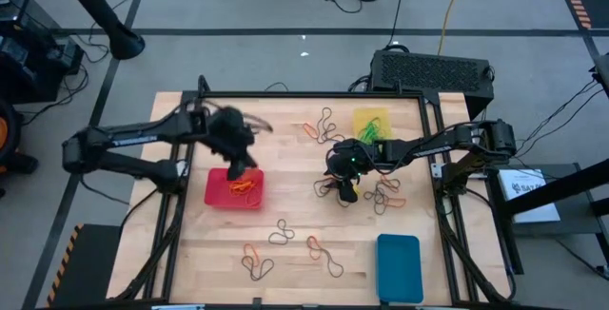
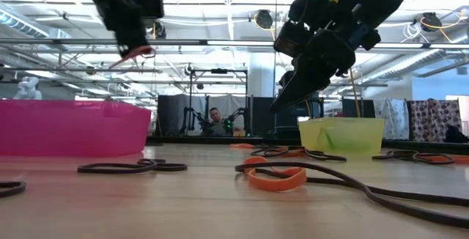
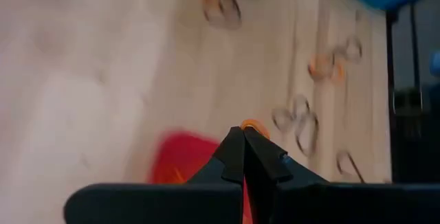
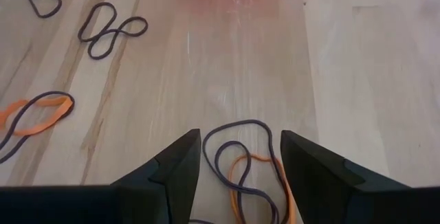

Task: Sort rubber bands into baskets
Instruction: Put the orange rubber band into the pink bin

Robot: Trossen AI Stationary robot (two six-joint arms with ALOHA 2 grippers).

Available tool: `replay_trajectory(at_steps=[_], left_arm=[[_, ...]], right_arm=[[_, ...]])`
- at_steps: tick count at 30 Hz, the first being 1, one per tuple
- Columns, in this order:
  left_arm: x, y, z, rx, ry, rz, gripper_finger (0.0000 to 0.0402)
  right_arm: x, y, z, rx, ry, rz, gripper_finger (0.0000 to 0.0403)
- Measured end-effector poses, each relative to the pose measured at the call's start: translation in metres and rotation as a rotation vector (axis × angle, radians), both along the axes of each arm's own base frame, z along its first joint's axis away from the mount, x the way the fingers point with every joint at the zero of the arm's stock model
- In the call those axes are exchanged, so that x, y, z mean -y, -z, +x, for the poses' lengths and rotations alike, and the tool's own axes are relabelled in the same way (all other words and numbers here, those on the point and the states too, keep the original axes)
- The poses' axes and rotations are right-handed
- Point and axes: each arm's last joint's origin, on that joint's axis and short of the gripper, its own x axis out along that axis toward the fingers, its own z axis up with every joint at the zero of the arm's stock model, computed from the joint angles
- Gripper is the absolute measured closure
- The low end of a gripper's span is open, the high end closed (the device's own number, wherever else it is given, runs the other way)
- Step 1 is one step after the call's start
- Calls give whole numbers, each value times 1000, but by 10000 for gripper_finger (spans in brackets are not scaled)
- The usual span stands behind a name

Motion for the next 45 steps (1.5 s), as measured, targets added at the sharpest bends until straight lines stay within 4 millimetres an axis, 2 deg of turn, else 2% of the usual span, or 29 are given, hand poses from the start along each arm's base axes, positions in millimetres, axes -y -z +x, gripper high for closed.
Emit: replay_trajectory(at_steps=[5, 11, 18, 22, 25, 32, 35, 38, 45], left_arm=[[36, 7, -3, -156, 0, 69, 400], [61, 12, -4, -230, 4, 110, 400], [67, 19, -5, -306, -34, 220, 398], [67, 25, -4, -364, -45, 247, 397], [67, 30, 0, -393, -41, 250, 396], [67, 49, 10, -502, -36, 291, 388], [66, 55, 12, -540, -17, 317, 366], [65, 59, 13, -575, -27, 369, 337], [64, 61, 15, -568, -29, 406, 289]], right_arm=[[-4, 1, -1, -22, -2, 17, 209], [-23, -1, -2, -116, -68, 125, 209], [-50, -7, -19, -462, -77, 148, 209], [-61, -3, -39, -700, -14, 170, 209], [-65, -1, -51, -814, 71, 102, 209], [-63, -1, -69, -941, 292, -159, 209], [-58, -3, -77, -1015, 384, -186, 209], [-50, -4, -79, -1005, 484, -261, 209], [-29, 3, -70, -914, 602, -191, 209]])
